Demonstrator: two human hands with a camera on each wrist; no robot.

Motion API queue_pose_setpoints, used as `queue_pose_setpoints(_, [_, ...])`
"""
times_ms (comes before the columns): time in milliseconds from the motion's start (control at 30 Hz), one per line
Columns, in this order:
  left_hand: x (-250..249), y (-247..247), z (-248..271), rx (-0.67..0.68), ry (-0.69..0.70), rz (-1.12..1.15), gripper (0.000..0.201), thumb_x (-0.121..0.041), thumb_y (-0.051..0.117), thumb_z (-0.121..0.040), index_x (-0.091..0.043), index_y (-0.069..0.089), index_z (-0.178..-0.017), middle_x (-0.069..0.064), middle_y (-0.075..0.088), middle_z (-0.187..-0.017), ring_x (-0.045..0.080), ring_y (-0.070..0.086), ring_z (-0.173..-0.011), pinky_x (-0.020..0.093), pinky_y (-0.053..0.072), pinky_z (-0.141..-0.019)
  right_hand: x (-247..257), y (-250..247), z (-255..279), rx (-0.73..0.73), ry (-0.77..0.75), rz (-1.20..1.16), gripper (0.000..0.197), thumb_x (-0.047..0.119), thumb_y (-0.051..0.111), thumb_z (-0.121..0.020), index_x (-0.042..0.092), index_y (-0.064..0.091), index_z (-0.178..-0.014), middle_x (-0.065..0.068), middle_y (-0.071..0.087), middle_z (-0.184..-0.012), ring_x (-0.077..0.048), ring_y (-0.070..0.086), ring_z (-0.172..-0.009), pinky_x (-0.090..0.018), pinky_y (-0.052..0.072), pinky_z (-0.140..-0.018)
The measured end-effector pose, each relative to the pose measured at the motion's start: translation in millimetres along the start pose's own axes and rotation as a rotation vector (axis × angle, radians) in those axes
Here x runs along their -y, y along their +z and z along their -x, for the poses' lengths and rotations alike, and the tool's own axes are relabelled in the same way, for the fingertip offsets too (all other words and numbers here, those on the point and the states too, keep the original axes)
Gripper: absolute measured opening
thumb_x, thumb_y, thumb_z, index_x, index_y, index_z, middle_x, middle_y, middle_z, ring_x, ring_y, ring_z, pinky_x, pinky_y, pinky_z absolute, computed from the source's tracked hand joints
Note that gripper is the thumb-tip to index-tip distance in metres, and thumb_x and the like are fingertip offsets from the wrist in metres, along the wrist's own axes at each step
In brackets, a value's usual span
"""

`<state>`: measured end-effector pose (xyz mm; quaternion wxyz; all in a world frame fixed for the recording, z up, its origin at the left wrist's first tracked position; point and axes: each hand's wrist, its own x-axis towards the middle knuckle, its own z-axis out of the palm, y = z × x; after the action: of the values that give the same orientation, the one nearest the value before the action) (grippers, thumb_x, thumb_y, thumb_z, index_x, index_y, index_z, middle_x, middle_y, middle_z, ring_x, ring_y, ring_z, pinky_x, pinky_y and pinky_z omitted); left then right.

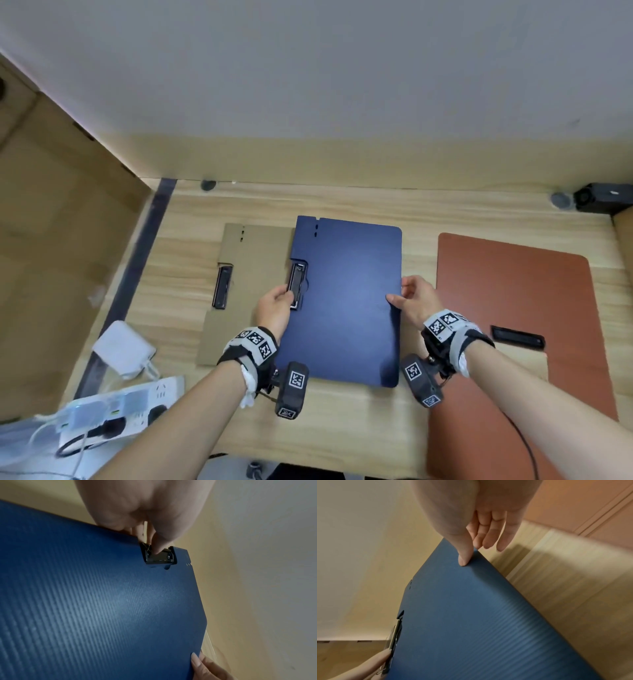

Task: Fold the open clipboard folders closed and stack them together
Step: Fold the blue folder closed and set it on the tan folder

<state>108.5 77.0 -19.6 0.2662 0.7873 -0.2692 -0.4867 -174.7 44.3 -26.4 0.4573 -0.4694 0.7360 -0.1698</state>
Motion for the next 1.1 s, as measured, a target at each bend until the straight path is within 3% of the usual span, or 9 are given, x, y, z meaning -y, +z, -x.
queue_pose_setpoints(133, [-1,-50,-4,-0.091,0.045,0.052,0.035,-0.015,0.056,-0.096,-0.008,0.061,-0.131,0.006,0.063,-0.128,0.022,0.056,-0.123,0.032,0.04,-0.109,21,54,-4,0.023,-0.021,-0.026,0.035,0.018,0.079,-0.077,0.016,0.053,-0.1,0.004,0.054,-0.081,-0.02,0.057,-0.083,-0.037,0.048,-0.088])
queue_pose_setpoints(267, [13,-88,-20,-0.152,0.057,0.085,0.036,-0.008,0.056,-0.096,-0.003,0.059,-0.132,0.012,0.061,-0.132,0.018,0.055,-0.118,0.023,0.037,-0.099,43,100,-9,0.064,-0.045,-0.038,0.034,0.016,0.079,-0.077,0.016,0.053,-0.099,-0.001,0.056,-0.085,-0.02,0.056,-0.082,-0.036,0.047,-0.088])
queue_pose_setpoints(467, [23,-126,-37,-0.202,0.071,0.031,0.037,-0.008,0.054,-0.095,-0.003,0.059,-0.131,0.012,0.063,-0.129,0.023,0.059,-0.119,0.025,0.041,-0.1,64,146,-19,0.097,-0.034,0.005,0.032,0.018,0.079,-0.077,0.017,0.053,-0.096,0.004,0.055,-0.08,-0.024,0.06,-0.088,-0.04,0.049,-0.091])
queue_pose_setpoints(600, [26,-132,-42,-0.186,0.108,-0.082,0.04,-0.015,0.058,-0.087,-0.011,0.062,-0.127,0.006,0.069,-0.118,0.026,0.064,-0.109,0.035,0.05,-0.096,70,157,-18,0.088,-0.044,0.046,0.032,0.023,0.078,-0.077,0.018,0.052,-0.095,0.002,0.058,-0.085,-0.023,0.061,-0.089,-0.036,0.048,-0.086])
queue_pose_setpoints(667, [29,-131,-43,-0.196,0.136,-0.197,0.047,-0.021,0.056,-0.082,-0.015,0.061,-0.129,0.006,0.066,-0.118,0.029,0.058,-0.114,0.042,0.046,-0.101,72,158,-17,0.081,-0.042,0.066,0.032,0.025,0.078,-0.078,0.019,0.052,-0.096,0.001,0.06,-0.087,-0.021,0.06,-0.087,-0.032,0.047,-0.082])
queue_pose_setpoints(733, [30,-130,-40,-0.217,0.13,-0.279,0.048,-0.015,0.056,-0.088,-0.013,0.055,-0.136,0.007,0.056,-0.127,0.027,0.048,-0.123,0.035,0.035,-0.109,75,157,-14,0.078,-0.049,0.102,0.031,0.026,0.076,-0.079,0.02,0.052,-0.096,0.001,0.06,-0.088,-0.02,0.059,-0.086,-0.029,0.044,-0.078])
queue_pose_setpoints(800, [31,-130,-40,-0.218,0.118,-0.309,0.048,-0.011,0.055,-0.09,-0.012,0.053,-0.138,0.009,0.048,-0.13,0.024,0.044,-0.125,0.029,0.03,-0.107,76,156,-12,0.071,-0.054,0.129,0.028,0.027,0.075,-0.081,0.021,0.051,-0.095,0.002,0.06,-0.086,-0.019,0.059,-0.084,-0.028,0.042,-0.075])
queue_pose_setpoints(967, [33,-130,-45,-0.133,0.119,-0.284,0.047,-0.01,0.053,-0.089,-0.012,0.053,-0.136,0.012,0.047,-0.13,0.029,0.051,-0.121,0.039,0.039,-0.107,75,156,-11,0.04,-0.074,0.174,0.036,0.03,0.076,-0.078,0.023,0.048,-0.099,0.008,0.056,-0.082,-0.019,0.058,-0.083,-0.031,0.044,-0.076])
queue_pose_setpoints(1100, [32,-129,-43,-0.161,0.123,-0.241,0.05,-0.01,0.053,-0.089,-0.009,0.048,-0.139,0.012,0.048,-0.137,0.029,0.05,-0.126,0.041,0.039,-0.109,69,148,-11,0.033,-0.062,0.087,0.063,0.023,0.079,-0.071,0.026,0.04,-0.12,0.008,0.058,-0.112,-0.019,0.06,-0.094,-0.039,0.05,-0.091])
